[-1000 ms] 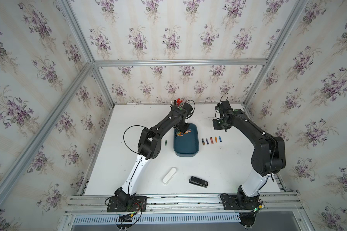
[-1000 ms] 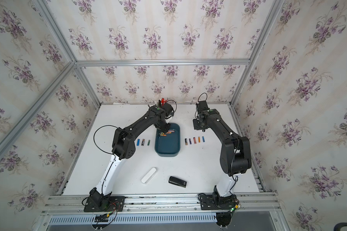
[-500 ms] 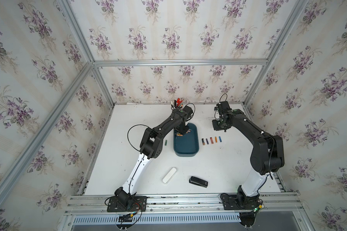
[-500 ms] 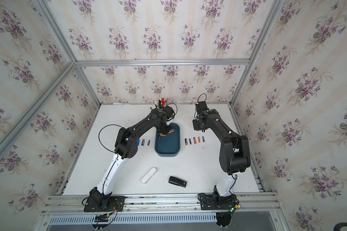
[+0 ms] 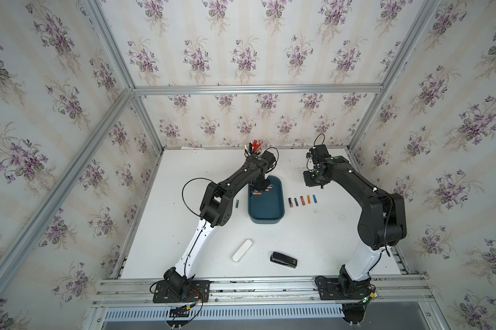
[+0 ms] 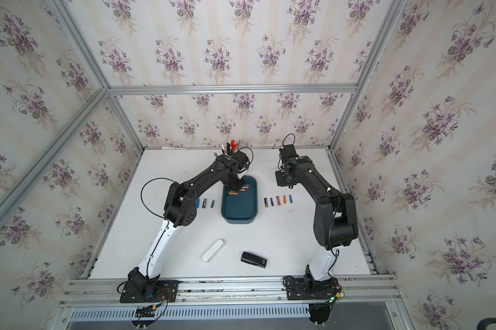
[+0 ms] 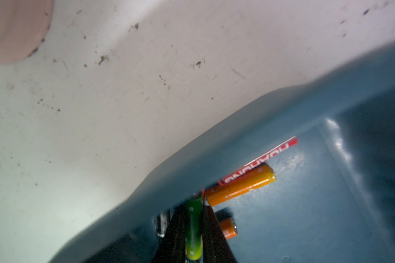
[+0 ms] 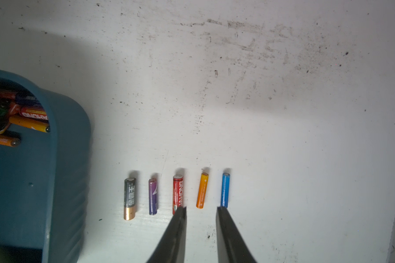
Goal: Take the batteries out of the storage box
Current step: Pick up the battery from the storage box.
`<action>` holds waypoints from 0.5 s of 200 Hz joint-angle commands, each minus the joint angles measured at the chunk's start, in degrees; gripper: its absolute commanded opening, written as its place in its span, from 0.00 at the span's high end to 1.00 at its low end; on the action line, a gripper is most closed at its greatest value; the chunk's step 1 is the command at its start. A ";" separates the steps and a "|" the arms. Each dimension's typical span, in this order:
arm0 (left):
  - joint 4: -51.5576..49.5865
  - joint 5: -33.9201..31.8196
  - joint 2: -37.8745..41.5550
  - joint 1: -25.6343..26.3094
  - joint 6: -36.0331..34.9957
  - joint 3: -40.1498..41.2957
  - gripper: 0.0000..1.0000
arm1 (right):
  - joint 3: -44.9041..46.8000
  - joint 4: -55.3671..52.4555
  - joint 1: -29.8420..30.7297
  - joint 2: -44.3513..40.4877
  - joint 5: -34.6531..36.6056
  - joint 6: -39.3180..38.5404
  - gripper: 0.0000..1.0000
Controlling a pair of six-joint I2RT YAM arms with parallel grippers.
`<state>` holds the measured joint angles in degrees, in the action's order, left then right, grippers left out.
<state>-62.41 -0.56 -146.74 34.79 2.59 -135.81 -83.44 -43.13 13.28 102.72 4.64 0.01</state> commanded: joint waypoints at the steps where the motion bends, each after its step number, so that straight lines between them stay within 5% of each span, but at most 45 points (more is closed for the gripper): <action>1: -0.30 1.00 0.73 0.01 0.98 0.05 0.83 | -0.04 0.16 0.13 -0.32 0.34 -0.01 0.71; 100: -1.74 3.98 7.38 -0.16 5.19 3.24 0.87 | 0.38 0.22 0.52 -0.67 -1.02 1.03 0.72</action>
<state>-62.98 2.52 -141.64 34.74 5.58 -134.17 -83.33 -43.11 13.50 102.67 4.32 0.08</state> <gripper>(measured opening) 0.146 0.284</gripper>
